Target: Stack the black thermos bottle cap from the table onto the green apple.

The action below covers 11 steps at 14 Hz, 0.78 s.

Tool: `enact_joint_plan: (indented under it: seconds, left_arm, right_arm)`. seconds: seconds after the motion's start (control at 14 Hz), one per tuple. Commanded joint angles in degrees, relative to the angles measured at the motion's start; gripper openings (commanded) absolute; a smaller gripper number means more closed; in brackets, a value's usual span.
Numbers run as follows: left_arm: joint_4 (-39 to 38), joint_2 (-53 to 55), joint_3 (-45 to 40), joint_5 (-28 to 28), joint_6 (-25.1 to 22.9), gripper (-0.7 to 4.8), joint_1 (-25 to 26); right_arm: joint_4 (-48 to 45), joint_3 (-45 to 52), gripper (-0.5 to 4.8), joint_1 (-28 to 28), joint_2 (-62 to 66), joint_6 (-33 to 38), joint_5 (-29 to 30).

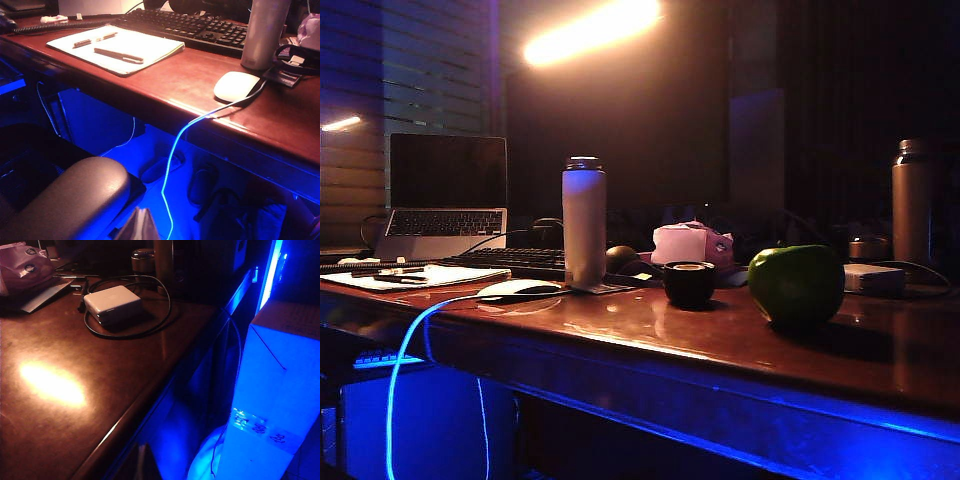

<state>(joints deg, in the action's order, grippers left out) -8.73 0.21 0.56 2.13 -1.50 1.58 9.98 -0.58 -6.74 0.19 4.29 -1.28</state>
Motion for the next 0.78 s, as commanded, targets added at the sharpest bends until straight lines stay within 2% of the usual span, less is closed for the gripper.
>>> enact_joint_plan:
  seconds: [0.07, 0.28, 0.36, 0.43, 0.57, 0.78]
  left_arm:
    - [-1.57, -0.17, -0.22, 0.04, 0.00, -0.03, 0.07]
    - [-1.57, -0.17, -0.22, 0.04, 0.00, -0.03, 0.07]
    - [-1.27, -0.17, -0.20, 0.09, 0.09, -0.03, 0.07]
    - [0.55, -0.17, 0.07, 0.52, 2.23, -0.03, 0.04]
    - [2.38, -0.15, 3.69, -0.22, 10.47, -0.03, 0.07]
    - [2.51, 0.13, 12.76, -2.60, 11.39, -0.03, 0.07]
  right_arm:
    - [-0.33, 0.22, -0.01, 0.02, -0.07, 4.76, 0.37]
    - [-0.46, 0.22, -0.01, 0.02, -0.07, 4.70, 0.44]
    - [-1.86, 0.20, -0.01, 0.02, -0.07, 4.72, 2.05]
    - [-4.57, 0.20, -0.01, 0.04, -0.07, 4.72, 4.31]
    - [-7.39, -1.92, -0.02, 0.07, -0.07, 5.27, 5.51]
    - [-7.21, -9.27, -0.02, 0.04, 0.39, 5.31, 5.22]
